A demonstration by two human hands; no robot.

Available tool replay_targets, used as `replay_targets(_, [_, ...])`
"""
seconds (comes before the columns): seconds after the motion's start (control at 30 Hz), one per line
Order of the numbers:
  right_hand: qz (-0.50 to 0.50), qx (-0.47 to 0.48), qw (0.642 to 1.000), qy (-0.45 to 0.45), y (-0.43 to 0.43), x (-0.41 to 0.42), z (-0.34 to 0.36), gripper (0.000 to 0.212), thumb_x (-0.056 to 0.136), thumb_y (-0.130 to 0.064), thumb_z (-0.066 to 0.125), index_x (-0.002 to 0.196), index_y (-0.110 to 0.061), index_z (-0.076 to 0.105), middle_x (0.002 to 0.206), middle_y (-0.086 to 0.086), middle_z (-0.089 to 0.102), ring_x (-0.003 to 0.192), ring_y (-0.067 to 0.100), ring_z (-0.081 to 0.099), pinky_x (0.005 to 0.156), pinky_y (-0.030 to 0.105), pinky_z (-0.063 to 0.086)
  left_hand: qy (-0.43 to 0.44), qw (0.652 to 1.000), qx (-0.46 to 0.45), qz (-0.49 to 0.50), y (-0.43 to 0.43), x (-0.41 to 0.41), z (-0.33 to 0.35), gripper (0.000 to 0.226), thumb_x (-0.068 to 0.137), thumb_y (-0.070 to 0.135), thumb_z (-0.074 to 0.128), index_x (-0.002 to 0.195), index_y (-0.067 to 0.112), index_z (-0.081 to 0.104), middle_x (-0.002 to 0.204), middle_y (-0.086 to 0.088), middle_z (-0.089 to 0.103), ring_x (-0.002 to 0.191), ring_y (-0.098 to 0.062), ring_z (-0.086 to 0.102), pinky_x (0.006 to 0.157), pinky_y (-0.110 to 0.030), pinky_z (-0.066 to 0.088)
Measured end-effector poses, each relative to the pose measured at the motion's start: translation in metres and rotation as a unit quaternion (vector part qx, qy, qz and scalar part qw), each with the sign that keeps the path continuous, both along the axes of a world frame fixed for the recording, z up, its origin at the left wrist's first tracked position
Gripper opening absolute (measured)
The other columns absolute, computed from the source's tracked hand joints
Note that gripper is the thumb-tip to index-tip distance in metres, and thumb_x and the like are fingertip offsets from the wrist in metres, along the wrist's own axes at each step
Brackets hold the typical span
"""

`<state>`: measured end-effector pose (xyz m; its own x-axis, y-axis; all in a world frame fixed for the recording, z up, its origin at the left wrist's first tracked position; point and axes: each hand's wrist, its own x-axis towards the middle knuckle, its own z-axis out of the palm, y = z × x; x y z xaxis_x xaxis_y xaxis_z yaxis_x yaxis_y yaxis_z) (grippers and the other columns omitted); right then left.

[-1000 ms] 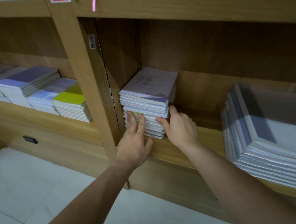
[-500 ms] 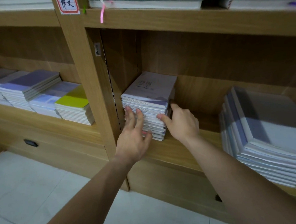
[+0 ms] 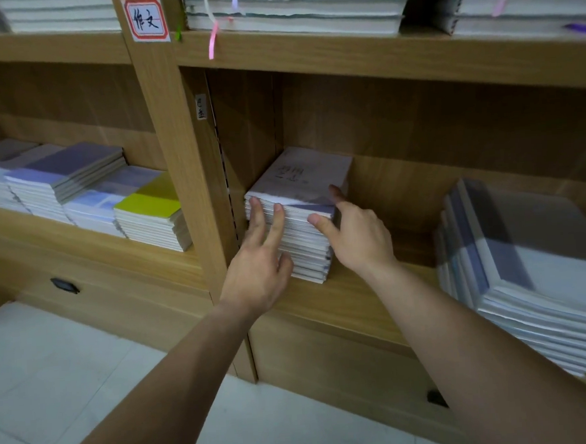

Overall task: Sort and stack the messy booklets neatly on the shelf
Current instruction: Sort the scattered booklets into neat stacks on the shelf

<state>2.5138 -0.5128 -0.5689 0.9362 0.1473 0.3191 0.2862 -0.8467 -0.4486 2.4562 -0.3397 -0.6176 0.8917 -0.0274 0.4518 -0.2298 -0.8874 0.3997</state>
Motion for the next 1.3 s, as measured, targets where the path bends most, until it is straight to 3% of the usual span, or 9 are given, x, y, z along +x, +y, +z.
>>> replay_targets(0.1, [0.026, 0.064, 0.995, 0.077, -0.011, -0.010, -0.014, 0.072, 0.095, -0.066, 0.046, 0.149, -0.022, 0.032, 0.135, 0.003, 0.060, 0.121, 0.026, 0.059, 0.090, 0.038, 0.051, 0.015, 1.000, -0.007, 0.010, 0.004, -0.013, -0.009, 0.075, 0.100, 0.034, 0.049, 0.159, 0.025, 0.003, 0.167, -0.003, -0.004, 0.151, -0.022, 0.017, 0.114, -0.038, 0.038])
replay_targets(0.23, [0.063, 0.099, 0.981, 0.152, -0.022, -0.028, -0.048, 0.082, 0.097, -0.059, 0.048, 0.159, -0.028, 0.005, 0.160, 0.001, 0.034, 0.143, 0.026, 0.038, 0.112, 0.039, 0.036, 0.115, 0.992, 0.042, 0.007, 0.012, -0.028, -0.045, 0.080, 0.098, 0.040, 0.050, 0.159, 0.024, 0.001, 0.167, -0.003, 0.004, 0.153, -0.019, 0.003, 0.121, -0.041, 0.024])
replay_targets(0.37, [0.076, 0.153, 0.975, 0.142, -0.002, -0.026, -0.066, 0.083, 0.093, -0.049, 0.056, 0.155, -0.043, 0.000, 0.153, -0.006, 0.044, 0.134, 0.024, 0.048, 0.108, 0.042, 0.042, 0.177, 0.984, 0.027, 0.010, 0.009, -0.027, -0.056, 0.078, 0.099, 0.047, 0.046, 0.159, 0.029, 0.000, 0.167, 0.000, 0.008, 0.152, -0.018, 0.014, 0.117, -0.034, 0.026])
replay_targets(0.6, [0.067, 0.110, 0.984, 0.120, 0.009, -0.019, -0.080, 0.093, 0.091, -0.042, 0.059, 0.158, -0.024, -0.002, 0.160, 0.004, 0.034, 0.136, 0.029, 0.047, 0.102, 0.033, 0.041, 0.160, 0.981, 0.108, -0.003, 0.007, -0.027, -0.065, 0.079, 0.087, 0.062, 0.018, 0.152, 0.021, 0.037, 0.162, -0.010, 0.026, 0.151, -0.024, 0.020, 0.120, -0.030, 0.014])
replay_targets(0.7, [0.094, 0.101, 0.981, 0.133, -0.005, -0.020, -0.080, 0.097, 0.090, -0.039, 0.062, 0.157, -0.036, -0.008, 0.162, -0.004, 0.030, 0.136, 0.025, 0.047, 0.100, 0.029, 0.040, 0.168, 0.977, 0.132, -0.021, 0.012, -0.032, -0.066, 0.086, 0.084, 0.066, 0.006, 0.156, 0.023, 0.027, 0.165, -0.008, 0.017, 0.152, -0.023, 0.013, 0.121, -0.031, 0.011])
replay_targets(0.8, [0.076, 0.078, 0.978, 0.180, -0.014, -0.030, -0.084, 0.098, 0.092, -0.039, 0.063, 0.156, -0.041, -0.012, 0.151, 0.004, 0.046, 0.125, 0.031, 0.054, 0.097, 0.032, 0.044, 0.175, 0.968, 0.174, -0.037, 0.019, -0.037, -0.072, 0.084, 0.086, 0.067, 0.004, 0.159, 0.024, 0.010, 0.167, -0.007, 0.004, 0.154, -0.022, 0.003, 0.122, -0.034, 0.004])
replay_targets(0.9, [0.072, 0.072, 0.976, 0.191, -0.007, -0.038, -0.091, 0.098, 0.094, -0.037, 0.061, 0.158, -0.029, -0.013, 0.150, 0.009, 0.046, 0.136, 0.032, 0.040, 0.114, 0.038, 0.032, 0.179, 0.963, 0.199, -0.031, 0.019, -0.037, -0.077, 0.086, 0.085, 0.069, 0.004, 0.159, 0.026, 0.000, 0.167, -0.006, -0.004, 0.154, -0.021, -0.004, 0.122, -0.035, 0.001])
replay_targets(1.13, [0.058, 0.076, 0.981, 0.168, 0.004, -0.033, -0.097, 0.100, 0.089, -0.038, 0.065, 0.160, -0.022, -0.004, 0.154, 0.006, 0.043, 0.137, 0.030, 0.042, 0.110, 0.035, 0.038, 0.181, 0.964, 0.192, -0.017, 0.016, -0.032, -0.080, 0.093, 0.078, 0.075, 0.011, 0.158, 0.031, 0.000, 0.167, -0.004, -0.007, 0.153, -0.019, -0.005, 0.122, -0.037, 0.003])
replay_targets(1.3, [0.064, 0.074, 0.982, 0.164, 0.000, -0.037, -0.099, 0.094, 0.088, -0.047, 0.064, 0.159, -0.027, 0.006, 0.163, -0.002, 0.027, 0.144, 0.027, 0.034, 0.115, 0.037, 0.033, 0.180, 0.964, 0.194, -0.036, 0.020, -0.032, -0.076, 0.085, 0.088, 0.065, 0.033, 0.158, 0.032, -0.002, 0.167, -0.002, -0.009, 0.153, -0.017, -0.007, 0.119, -0.030, -0.004])
